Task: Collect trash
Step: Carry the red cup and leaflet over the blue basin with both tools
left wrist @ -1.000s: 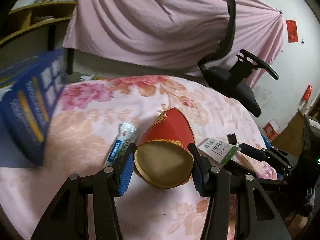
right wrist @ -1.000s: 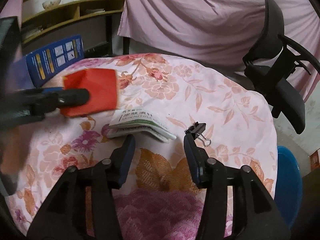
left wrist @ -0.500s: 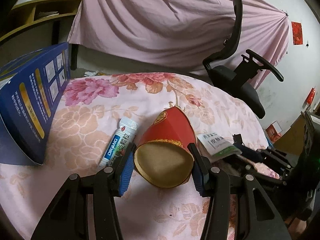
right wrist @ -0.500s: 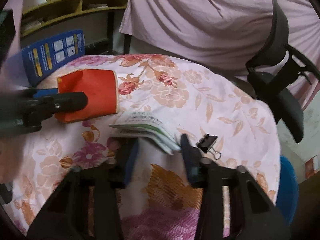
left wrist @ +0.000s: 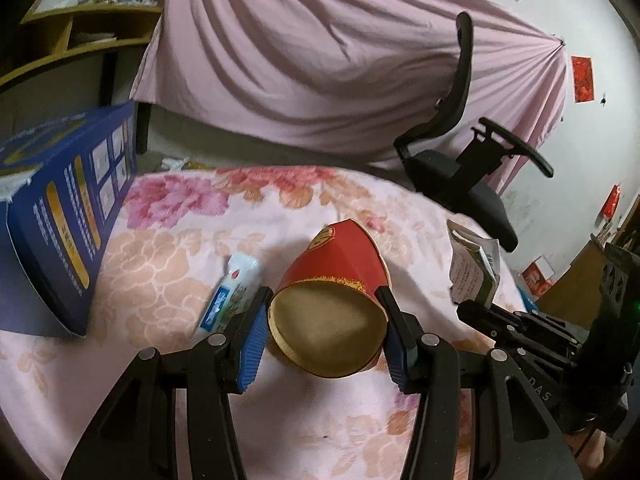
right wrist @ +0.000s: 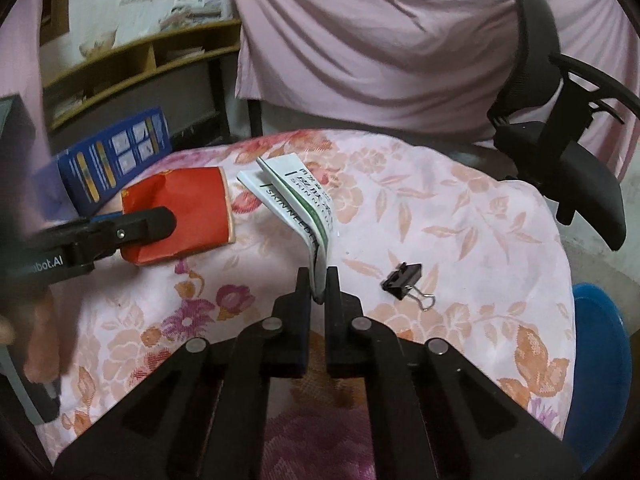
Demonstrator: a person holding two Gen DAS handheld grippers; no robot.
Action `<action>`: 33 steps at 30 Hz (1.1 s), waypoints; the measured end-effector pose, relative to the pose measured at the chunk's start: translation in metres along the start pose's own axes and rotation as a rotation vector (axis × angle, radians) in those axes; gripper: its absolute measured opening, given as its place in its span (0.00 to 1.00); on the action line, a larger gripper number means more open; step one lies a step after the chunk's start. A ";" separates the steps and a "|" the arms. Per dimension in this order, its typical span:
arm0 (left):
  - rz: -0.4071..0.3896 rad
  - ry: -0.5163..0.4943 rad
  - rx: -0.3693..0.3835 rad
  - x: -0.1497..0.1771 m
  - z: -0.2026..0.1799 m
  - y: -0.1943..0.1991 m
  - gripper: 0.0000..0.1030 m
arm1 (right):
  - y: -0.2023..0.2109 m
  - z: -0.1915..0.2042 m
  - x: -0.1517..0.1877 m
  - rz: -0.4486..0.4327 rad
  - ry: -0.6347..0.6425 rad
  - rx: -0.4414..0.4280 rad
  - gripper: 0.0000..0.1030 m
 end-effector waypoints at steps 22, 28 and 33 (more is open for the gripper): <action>-0.465 -0.254 0.117 -0.061 -0.163 0.067 0.44 | 0.155 -0.081 -0.036 -0.594 -0.210 0.140 0.33; -0.444 -0.287 0.175 -0.071 -0.207 0.060 0.44 | 0.188 -0.115 -0.036 -0.651 -0.259 0.206 0.33; -0.358 -0.282 0.233 -0.072 -0.245 0.035 0.44 | 0.203 -0.147 -0.027 -0.654 -0.320 0.233 0.33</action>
Point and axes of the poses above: each gripper's, at about its wrist camera, not at the fingertips, and y roughly against the way its jaws point, z to its left, x to its underside, the point moved 10 cm from there along -y, roughly the way its jaws point, and after that the axes turned 6 degrees about -y, right-handed, at the moved point
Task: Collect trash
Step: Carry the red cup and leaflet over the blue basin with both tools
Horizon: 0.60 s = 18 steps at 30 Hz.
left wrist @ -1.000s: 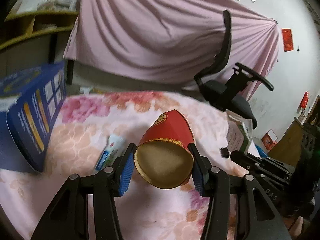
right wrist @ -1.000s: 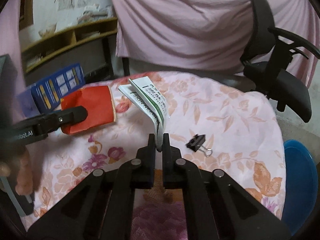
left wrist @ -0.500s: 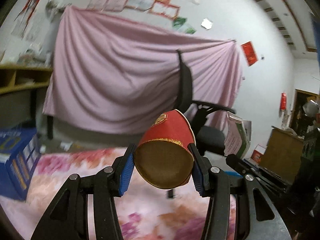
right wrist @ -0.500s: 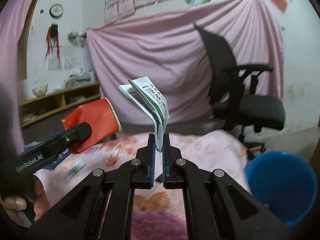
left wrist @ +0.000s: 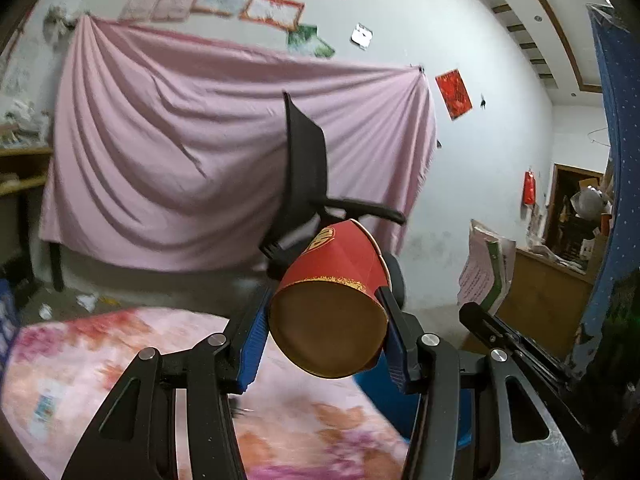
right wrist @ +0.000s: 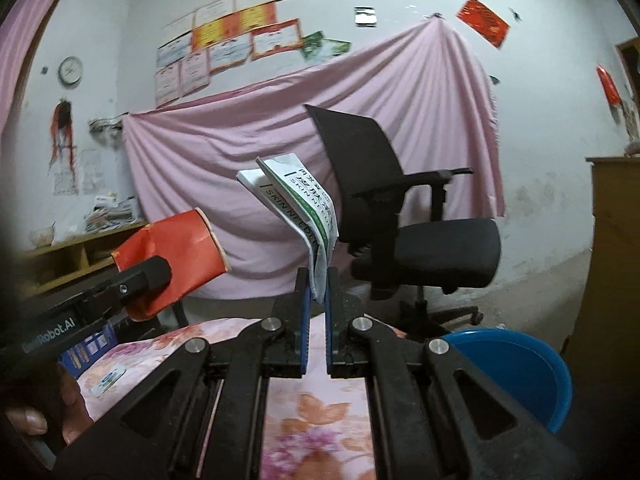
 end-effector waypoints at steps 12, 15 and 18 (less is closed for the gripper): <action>0.188 -0.030 0.095 0.029 -0.086 -0.080 0.44 | 0.005 -0.108 0.011 0.101 -0.137 0.200 0.34; 0.259 -0.057 0.107 0.047 -0.103 -0.098 0.44 | 0.001 -0.136 0.025 0.170 -0.196 0.240 0.34; 0.332 -0.087 0.099 0.070 -0.111 -0.108 0.44 | -0.002 -0.157 0.038 0.225 -0.252 0.264 0.34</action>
Point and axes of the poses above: each gripper's, at about its wrist camera, not at the fingertips, and y roughly against the way its jaws point, z to its left, x to its underside, the point moved 10 cm from there along -y, roughly the way its jaws point, and after that the axes turned 6 degrees about -y, right-handed, at the moved point
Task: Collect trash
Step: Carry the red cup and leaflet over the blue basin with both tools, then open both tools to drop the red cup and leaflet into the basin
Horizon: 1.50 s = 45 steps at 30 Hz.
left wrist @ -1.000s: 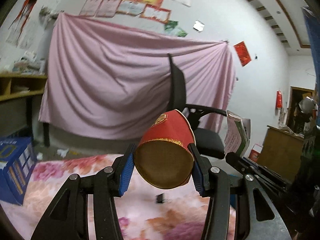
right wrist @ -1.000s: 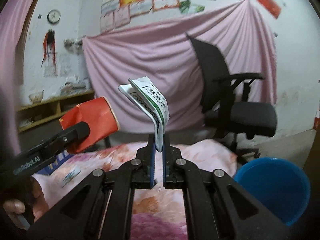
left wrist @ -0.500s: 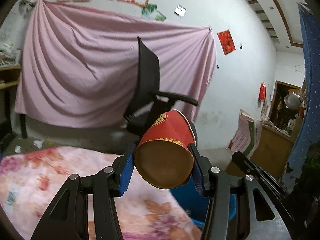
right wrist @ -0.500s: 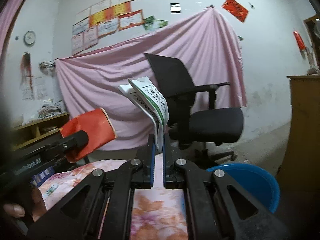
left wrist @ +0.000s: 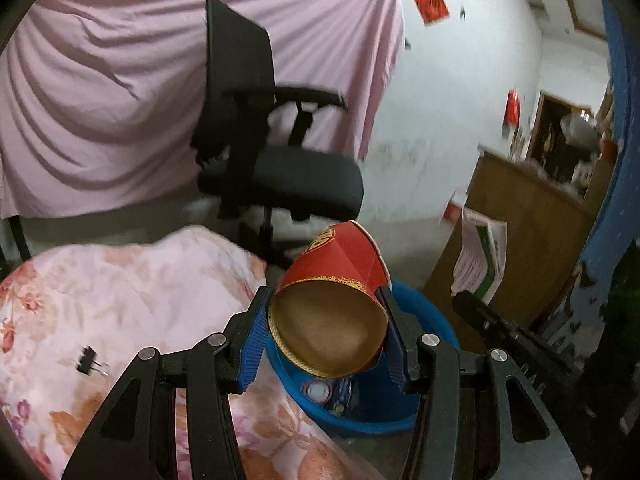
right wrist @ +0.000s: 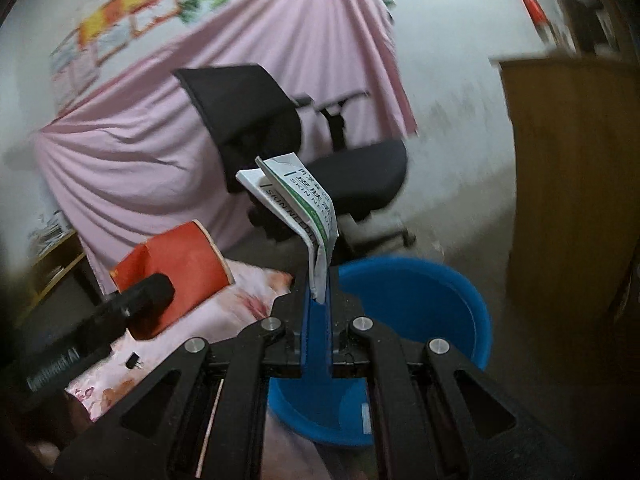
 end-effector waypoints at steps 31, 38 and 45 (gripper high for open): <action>0.144 0.144 -0.005 0.024 0.027 -0.004 0.58 | -0.016 -0.012 0.013 0.116 -0.022 -0.014 0.62; -0.045 0.110 -0.080 0.001 0.052 0.042 0.73 | 0.007 0.016 -0.009 -0.042 0.020 -0.055 0.88; -0.223 0.090 -0.187 -0.017 0.082 0.093 0.96 | 0.037 0.053 -0.027 -0.222 0.065 -0.115 1.00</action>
Point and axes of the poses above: each gripper's, at about its wrist camera, not at the fingertips, and y roughly against the way its jaws point, z to its left, x to its underside, the point moved 10 cm from there along -y, roughly the way its jaws point, and after that the axes turned 6 degrees about -y, right-handed, at the moved point
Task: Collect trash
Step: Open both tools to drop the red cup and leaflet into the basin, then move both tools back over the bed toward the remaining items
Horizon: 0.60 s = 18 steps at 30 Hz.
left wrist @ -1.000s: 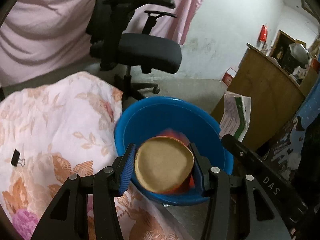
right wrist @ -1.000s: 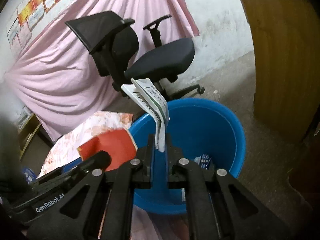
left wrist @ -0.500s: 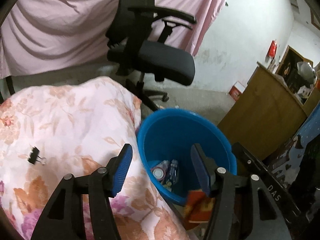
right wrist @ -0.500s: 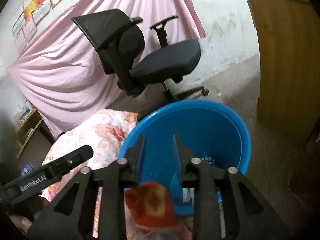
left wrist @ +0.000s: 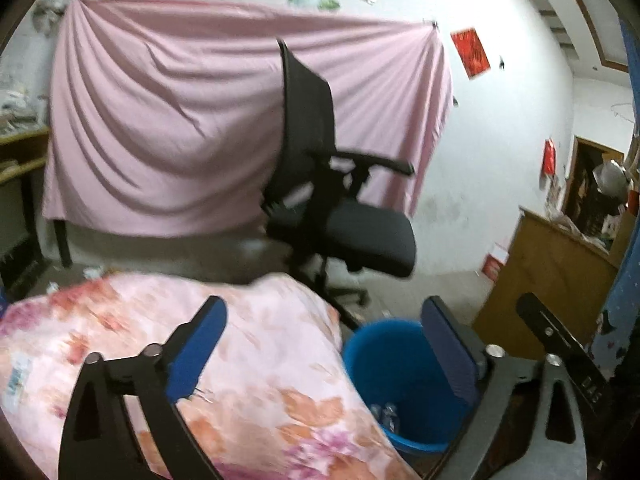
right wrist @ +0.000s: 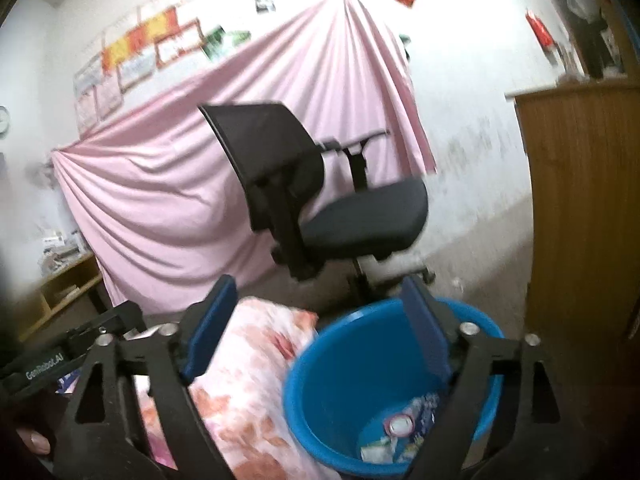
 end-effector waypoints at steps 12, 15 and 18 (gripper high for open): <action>-0.170 -0.011 -0.172 -0.011 0.068 0.059 0.98 | 0.023 0.070 -0.012 -0.165 0.120 -0.092 1.00; -0.198 -0.008 -0.206 -0.010 0.085 0.073 0.98 | 0.027 0.089 -0.012 -0.191 0.142 -0.126 1.00; -0.214 -0.007 -0.234 -0.008 0.102 0.085 0.98 | 0.028 0.105 -0.008 -0.202 0.168 -0.155 1.00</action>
Point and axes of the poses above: each gripper's, at about its wrist camera, not at the fingertips, and y roughly against the way its jaws point, z to its left, x to its underside, the point moved 10 cm from there along -y, roughly the way its jaws point, and after that the axes turned 6 degrees about -y, right-handed, at the moved point
